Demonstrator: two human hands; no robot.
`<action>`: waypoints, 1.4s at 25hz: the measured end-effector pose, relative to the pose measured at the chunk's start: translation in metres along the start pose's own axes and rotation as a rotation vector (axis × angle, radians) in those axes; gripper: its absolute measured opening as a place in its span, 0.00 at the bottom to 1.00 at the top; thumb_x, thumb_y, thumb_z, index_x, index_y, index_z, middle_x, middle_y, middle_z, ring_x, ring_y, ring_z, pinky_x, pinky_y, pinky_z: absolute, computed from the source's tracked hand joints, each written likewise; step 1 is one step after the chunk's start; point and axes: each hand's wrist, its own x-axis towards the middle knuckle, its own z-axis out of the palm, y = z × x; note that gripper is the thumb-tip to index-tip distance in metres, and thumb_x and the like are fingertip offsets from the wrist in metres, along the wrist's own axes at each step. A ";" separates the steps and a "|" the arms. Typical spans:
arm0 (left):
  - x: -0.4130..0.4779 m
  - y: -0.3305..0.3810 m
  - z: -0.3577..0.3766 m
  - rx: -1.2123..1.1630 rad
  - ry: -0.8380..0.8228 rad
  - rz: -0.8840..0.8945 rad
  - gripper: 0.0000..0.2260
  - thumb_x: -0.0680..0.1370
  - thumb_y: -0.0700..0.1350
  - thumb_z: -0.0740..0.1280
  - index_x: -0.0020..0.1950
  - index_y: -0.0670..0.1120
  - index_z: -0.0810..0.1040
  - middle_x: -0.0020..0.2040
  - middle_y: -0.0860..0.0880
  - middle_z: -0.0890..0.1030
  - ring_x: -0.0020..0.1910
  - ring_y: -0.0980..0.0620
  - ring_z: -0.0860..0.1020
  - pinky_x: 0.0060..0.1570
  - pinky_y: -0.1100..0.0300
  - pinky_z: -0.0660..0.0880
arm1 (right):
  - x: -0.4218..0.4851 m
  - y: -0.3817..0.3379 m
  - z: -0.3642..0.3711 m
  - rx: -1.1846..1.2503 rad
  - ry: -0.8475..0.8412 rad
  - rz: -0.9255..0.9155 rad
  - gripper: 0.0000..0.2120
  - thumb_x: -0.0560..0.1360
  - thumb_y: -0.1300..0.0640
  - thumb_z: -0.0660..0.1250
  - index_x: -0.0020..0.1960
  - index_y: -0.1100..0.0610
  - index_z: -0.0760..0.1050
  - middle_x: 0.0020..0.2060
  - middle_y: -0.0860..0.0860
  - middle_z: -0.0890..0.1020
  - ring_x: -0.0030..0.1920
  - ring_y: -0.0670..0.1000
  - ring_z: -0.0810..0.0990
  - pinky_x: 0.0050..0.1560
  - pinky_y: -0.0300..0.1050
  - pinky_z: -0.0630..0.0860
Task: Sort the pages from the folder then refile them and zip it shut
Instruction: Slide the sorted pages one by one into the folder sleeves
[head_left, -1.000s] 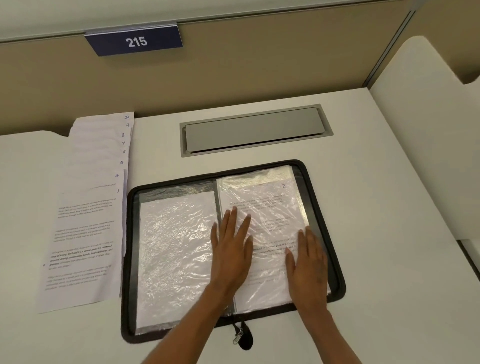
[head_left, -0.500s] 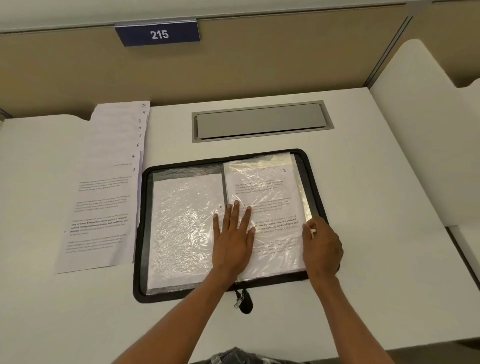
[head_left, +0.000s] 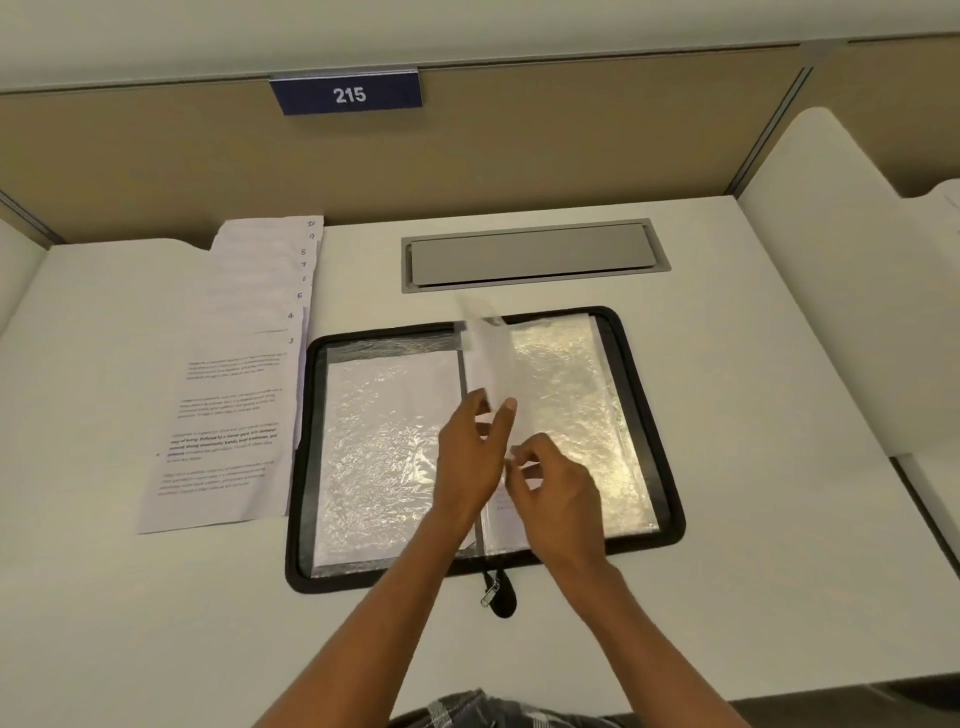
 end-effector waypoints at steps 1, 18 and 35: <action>0.003 0.001 -0.011 0.024 0.030 0.005 0.10 0.84 0.53 0.67 0.58 0.49 0.81 0.50 0.55 0.85 0.45 0.59 0.84 0.42 0.64 0.80 | -0.004 -0.008 0.006 0.041 -0.053 -0.022 0.04 0.81 0.52 0.70 0.53 0.49 0.75 0.47 0.40 0.83 0.47 0.42 0.83 0.45 0.37 0.81; 0.032 -0.087 -0.183 0.141 0.249 -0.372 0.18 0.77 0.48 0.77 0.62 0.42 0.79 0.54 0.45 0.83 0.53 0.43 0.83 0.59 0.45 0.81 | 0.036 0.018 0.114 -0.215 -0.326 -0.221 0.27 0.85 0.55 0.58 0.82 0.54 0.57 0.82 0.50 0.56 0.82 0.49 0.52 0.82 0.50 0.52; 0.002 -0.148 -0.147 0.678 -0.131 0.213 0.25 0.88 0.56 0.46 0.85 0.52 0.56 0.85 0.54 0.50 0.83 0.61 0.42 0.83 0.54 0.44 | -0.041 -0.022 0.189 -0.573 -0.349 -0.409 0.33 0.86 0.41 0.47 0.84 0.59 0.47 0.83 0.56 0.53 0.83 0.52 0.43 0.82 0.57 0.47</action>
